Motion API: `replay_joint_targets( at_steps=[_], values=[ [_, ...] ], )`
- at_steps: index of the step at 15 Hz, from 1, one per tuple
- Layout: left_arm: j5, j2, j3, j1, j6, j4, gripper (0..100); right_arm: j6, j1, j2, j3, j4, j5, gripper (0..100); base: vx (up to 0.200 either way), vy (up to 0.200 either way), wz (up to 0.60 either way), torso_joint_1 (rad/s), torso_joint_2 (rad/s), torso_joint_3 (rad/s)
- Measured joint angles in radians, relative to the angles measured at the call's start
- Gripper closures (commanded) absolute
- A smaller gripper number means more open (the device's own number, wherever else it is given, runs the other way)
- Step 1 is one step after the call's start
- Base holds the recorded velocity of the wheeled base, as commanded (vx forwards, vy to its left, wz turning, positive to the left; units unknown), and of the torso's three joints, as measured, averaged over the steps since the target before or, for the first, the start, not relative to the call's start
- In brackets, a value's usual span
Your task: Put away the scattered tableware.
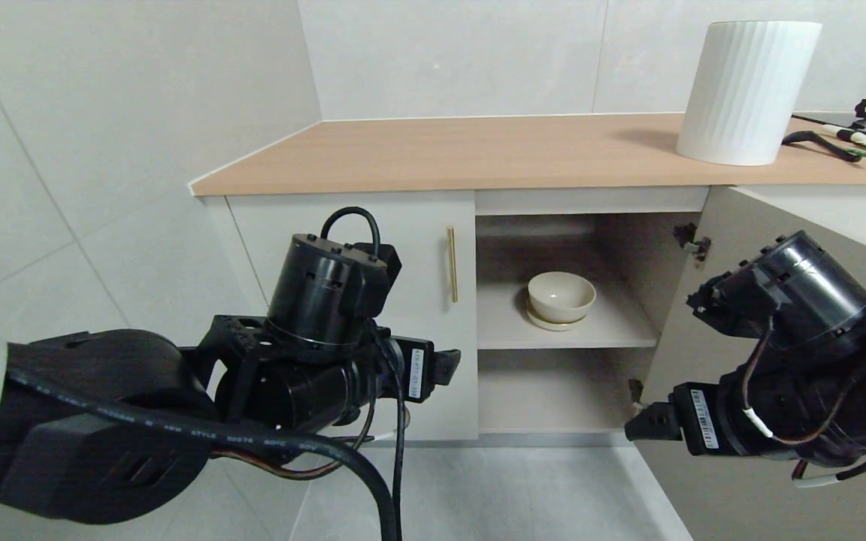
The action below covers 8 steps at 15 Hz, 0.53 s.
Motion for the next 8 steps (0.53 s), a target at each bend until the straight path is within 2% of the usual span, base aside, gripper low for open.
replay_joint_targets(
  at_steps=[2,8],
  values=[
    [0.000,0.000,0.000,0.000,0.000,0.000,0,0.000,0.001,-0.008,0.001,0.010,0.000,0,-0.200,0.000,0.00,0.000,0.00,0.005],
    [0.018,-0.002,0.000,0.002,0.000,-0.001,0,-0.021,0.000,-0.081,-0.009,0.087,-0.001,0,0.000,0.000,0.00,0.000,0.00,0.000]
  ],
)
